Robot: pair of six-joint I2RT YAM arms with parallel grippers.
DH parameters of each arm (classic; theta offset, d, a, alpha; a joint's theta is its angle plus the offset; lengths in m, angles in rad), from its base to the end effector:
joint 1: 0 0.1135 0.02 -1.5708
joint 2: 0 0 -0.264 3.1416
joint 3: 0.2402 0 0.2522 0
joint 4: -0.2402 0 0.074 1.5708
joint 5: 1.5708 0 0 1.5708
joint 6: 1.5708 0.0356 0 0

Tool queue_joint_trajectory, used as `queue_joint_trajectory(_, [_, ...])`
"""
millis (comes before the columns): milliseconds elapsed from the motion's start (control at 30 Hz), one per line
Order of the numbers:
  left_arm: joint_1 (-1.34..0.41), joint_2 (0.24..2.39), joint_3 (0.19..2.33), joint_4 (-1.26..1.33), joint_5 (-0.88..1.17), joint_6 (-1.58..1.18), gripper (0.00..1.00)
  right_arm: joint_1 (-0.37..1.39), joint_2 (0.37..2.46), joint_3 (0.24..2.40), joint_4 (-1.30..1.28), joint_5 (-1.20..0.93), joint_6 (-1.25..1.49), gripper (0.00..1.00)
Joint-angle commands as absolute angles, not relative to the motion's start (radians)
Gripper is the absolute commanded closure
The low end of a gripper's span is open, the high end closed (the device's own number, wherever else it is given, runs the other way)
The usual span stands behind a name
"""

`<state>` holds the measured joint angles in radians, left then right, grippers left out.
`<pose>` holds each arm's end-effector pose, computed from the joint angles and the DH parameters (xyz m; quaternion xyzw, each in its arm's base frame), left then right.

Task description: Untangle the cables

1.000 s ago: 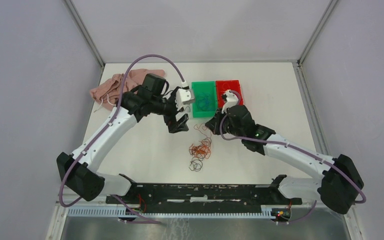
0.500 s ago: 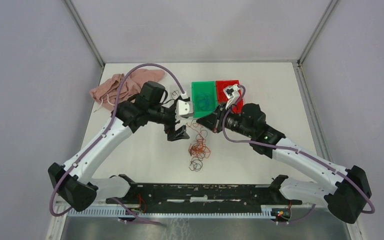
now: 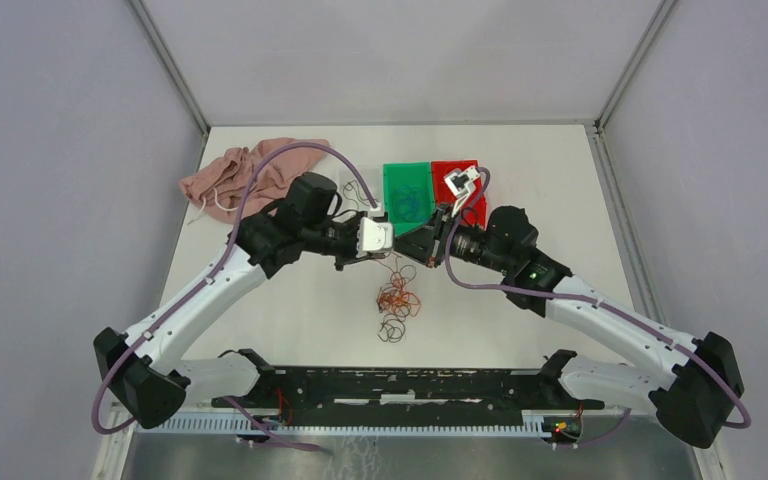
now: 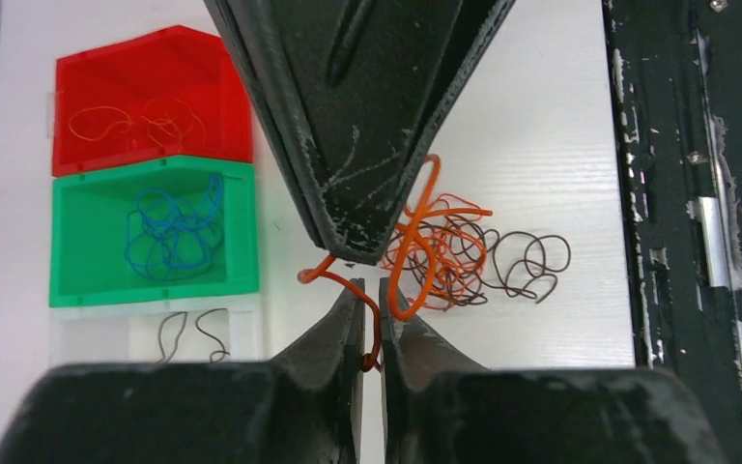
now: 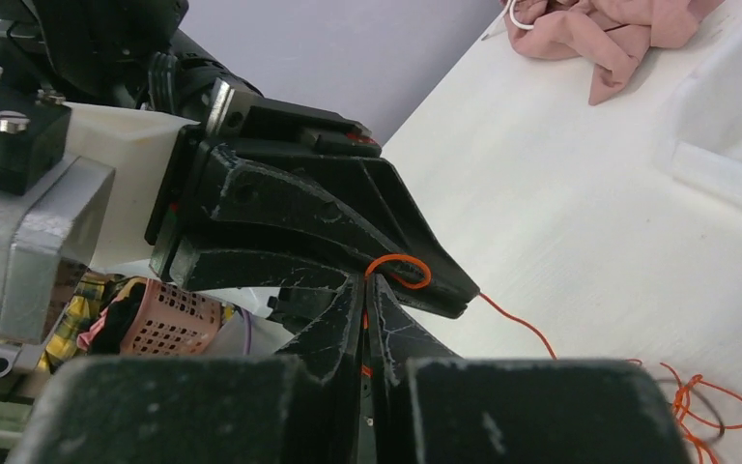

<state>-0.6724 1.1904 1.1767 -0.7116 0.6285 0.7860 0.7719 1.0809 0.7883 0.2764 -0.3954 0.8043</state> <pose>0.1784 -0.1688 0.3471 0.6724 0.5623 -0.2593 0.4056 0.1728 0.1873 0.3315 -0.1264 0.7011 0.5863 0.3857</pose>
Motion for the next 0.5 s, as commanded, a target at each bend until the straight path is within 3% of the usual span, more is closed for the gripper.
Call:
queue_joint_trajectory(0, [-0.682, 1.141, 1.198, -0.589, 0.629, 0.743, 0.91, 0.770, 1.054, 0.821, 0.333, -0.408, 0.803, 0.90])
queue_joint_trajectory(100, [-0.686, 1.135, 1.237, -0.588, 0.647, 0.693, 0.97, 0.768, 1.033, 0.800, 0.322, -0.351, 0.792, 0.66])
queue_joint_trajectory(267, [-0.692, 1.104, 1.281, -0.609, 0.672, 0.682, 0.97, 0.720, 0.917, 0.734, 0.309, -0.230, 0.788, 0.39])
queue_joint_trajectory(467, [-0.705, 1.097, 1.367, -0.620, 0.701, 0.662, 0.97, 0.686, 0.855, 0.682, 0.295, -0.258, 0.743, 0.29])
